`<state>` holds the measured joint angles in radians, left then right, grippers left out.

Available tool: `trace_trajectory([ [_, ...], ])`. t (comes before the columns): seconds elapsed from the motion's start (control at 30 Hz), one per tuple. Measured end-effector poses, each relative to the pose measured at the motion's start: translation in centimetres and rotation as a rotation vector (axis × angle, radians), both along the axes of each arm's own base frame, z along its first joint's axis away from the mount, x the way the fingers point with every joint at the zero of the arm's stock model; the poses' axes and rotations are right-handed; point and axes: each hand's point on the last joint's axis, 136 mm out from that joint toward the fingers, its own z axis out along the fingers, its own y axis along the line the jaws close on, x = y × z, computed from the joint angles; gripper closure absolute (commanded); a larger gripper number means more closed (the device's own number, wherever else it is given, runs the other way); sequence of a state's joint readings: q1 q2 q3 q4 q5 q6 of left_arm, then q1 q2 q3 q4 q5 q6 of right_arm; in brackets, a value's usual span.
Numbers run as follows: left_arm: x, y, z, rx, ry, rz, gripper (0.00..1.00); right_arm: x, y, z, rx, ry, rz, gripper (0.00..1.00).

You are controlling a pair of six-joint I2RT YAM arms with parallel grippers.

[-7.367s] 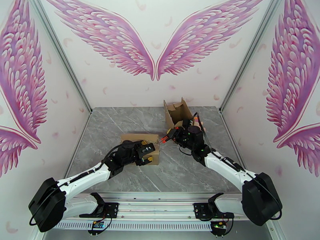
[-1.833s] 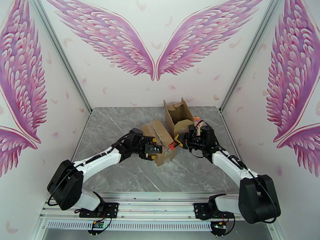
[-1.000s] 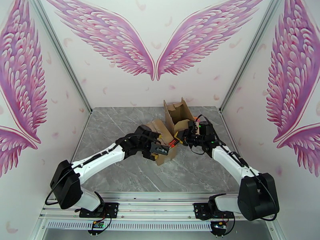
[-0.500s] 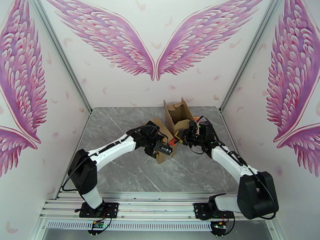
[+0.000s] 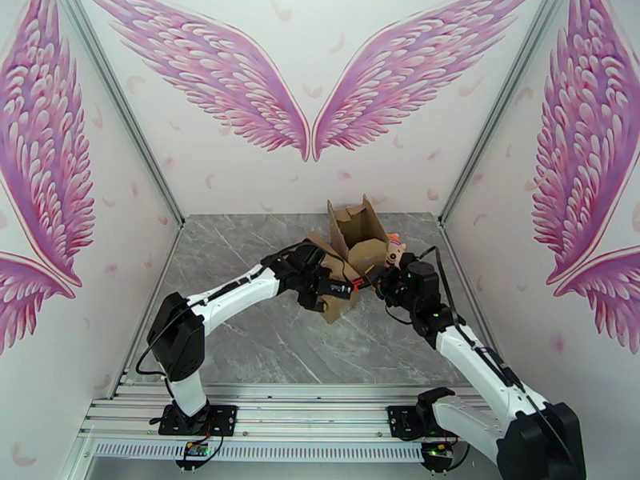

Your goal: Unpack the express box

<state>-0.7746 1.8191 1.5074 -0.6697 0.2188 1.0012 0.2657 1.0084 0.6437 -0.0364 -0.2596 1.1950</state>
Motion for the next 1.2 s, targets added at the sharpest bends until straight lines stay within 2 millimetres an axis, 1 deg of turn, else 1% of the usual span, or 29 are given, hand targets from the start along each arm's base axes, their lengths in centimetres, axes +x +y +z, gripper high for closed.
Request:
trace_trajectory([
  [0.1,0.0,0.0,-0.6,0.009,0.034,0.031,0.26,-0.8,-0.4,-0.3,0.002,-0.008,-0.052,1.0],
  [0.27,0.1,-0.3,-0.7,0.016,0.08,0.074,0.26,-1.8,-0.9,-0.1,-0.009,-0.041,-0.121,1.0],
  [0.37,0.1,-0.4,-0.8,0.016,0.097,0.096,0.26,-2.1,-1.2,0.0,-0.011,-0.053,-0.152,1.0],
  [0.53,-0.1,-0.6,-0.8,0.017,0.106,0.109,0.22,-2.6,-1.5,0.0,-0.009,-0.066,-0.178,1.0],
  [0.8,-0.4,-0.5,-0.5,-0.001,0.069,0.111,0.21,-2.2,-1.8,0.2,-0.011,-0.079,-0.158,1.0],
  [0.9,-0.5,-0.4,0.3,-0.038,0.04,0.112,0.21,-1.9,-2.2,0.5,0.006,-0.087,-0.139,1.0],
  [1.0,-0.6,0.2,1.2,-0.058,0.009,0.124,0.21,-1.5,-2.3,0.5,0.004,-0.088,-0.105,1.0],
  [1.07,-0.5,0.8,1.7,-0.067,-0.012,0.141,0.21,-1.2,-1.9,0.4,-0.004,-0.082,-0.071,1.0],
  [1.2,-0.3,1.5,2.4,-0.079,-0.038,0.164,0.2,-0.3,-0.7,1.5,-0.019,-0.103,0.007,1.0],
])
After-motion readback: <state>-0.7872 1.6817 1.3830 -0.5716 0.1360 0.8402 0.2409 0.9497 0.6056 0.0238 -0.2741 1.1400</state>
